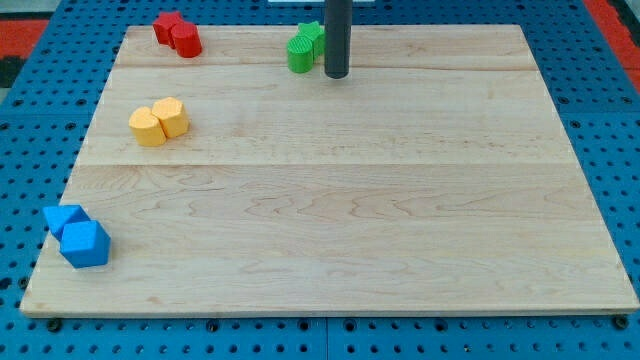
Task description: Point at the blue cube
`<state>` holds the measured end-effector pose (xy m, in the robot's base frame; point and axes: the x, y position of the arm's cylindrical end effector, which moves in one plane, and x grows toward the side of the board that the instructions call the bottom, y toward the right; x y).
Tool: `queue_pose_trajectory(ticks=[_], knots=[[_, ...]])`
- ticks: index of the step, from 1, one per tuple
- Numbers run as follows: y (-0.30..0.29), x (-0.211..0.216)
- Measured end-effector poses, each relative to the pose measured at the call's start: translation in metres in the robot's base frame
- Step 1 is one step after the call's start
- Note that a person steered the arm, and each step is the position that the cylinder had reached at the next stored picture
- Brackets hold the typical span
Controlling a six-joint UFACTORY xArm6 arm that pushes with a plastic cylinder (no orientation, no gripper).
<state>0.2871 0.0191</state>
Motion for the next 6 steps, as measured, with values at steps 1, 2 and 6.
queue_pose_trajectory(ticks=[1, 2, 6], knots=[[0.0, 0.004], [0.0, 0.034], [0.014, 0.184]])
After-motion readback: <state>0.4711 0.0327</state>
